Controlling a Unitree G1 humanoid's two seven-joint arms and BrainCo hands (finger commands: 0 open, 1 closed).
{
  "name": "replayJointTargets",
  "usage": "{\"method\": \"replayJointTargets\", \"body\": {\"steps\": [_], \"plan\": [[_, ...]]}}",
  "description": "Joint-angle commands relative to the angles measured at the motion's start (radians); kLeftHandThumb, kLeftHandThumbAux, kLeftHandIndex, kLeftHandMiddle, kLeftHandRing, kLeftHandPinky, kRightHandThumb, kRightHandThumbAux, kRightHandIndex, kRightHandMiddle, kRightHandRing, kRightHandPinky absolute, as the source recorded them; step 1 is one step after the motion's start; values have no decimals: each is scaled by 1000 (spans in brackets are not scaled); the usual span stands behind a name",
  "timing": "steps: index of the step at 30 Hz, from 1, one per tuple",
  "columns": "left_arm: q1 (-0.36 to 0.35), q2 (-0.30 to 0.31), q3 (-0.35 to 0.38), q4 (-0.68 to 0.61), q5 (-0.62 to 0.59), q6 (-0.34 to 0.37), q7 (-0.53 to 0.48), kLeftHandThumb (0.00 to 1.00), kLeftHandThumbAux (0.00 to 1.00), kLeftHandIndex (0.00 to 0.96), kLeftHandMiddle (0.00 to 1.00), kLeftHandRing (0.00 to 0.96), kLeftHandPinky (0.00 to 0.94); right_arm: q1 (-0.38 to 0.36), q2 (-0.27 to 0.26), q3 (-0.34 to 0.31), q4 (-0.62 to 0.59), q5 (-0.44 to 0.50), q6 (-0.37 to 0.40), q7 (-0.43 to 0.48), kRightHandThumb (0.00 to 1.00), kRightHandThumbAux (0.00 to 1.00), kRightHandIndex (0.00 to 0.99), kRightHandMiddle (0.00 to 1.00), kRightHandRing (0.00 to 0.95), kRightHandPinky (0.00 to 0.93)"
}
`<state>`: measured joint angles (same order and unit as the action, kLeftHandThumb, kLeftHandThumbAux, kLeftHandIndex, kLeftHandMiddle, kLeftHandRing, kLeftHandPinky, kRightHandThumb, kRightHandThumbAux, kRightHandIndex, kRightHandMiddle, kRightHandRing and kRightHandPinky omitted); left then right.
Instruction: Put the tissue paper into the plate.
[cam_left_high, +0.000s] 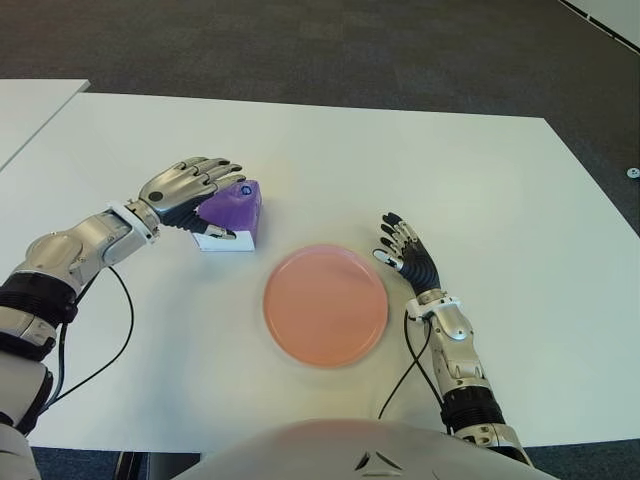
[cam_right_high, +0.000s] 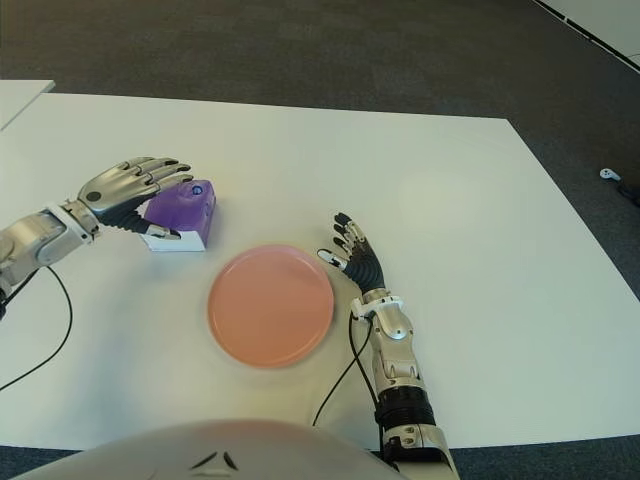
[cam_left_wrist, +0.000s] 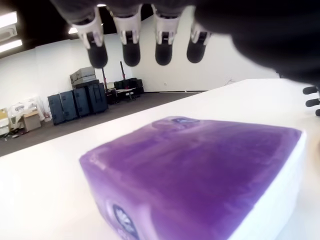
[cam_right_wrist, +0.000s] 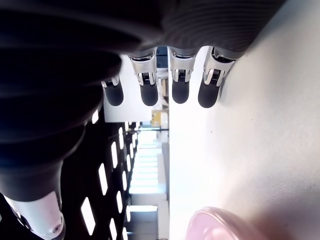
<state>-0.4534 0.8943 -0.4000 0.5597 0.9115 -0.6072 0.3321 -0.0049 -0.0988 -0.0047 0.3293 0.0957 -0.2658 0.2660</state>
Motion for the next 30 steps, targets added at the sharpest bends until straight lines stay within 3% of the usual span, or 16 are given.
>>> {"method": "replayJointTargets", "body": {"steps": [1,16,30], "plan": [[13,-20,-16,19,-1,-2,-36,124,231,0,0,0,0,74,-4,14,68,-10,113,4,0,687,21,58,6,0],[-43,-89,-81,169,48,19,-16,124,224,0,0,0,0,74,-3,15,66,-4,121,10,0,667,19,61,8,0],[-136,-173,-200,369,150,89,134,130,194,0,0,0,0,75,-6,21,71,-7,109,16,0,696,23,60,7,0]]}}
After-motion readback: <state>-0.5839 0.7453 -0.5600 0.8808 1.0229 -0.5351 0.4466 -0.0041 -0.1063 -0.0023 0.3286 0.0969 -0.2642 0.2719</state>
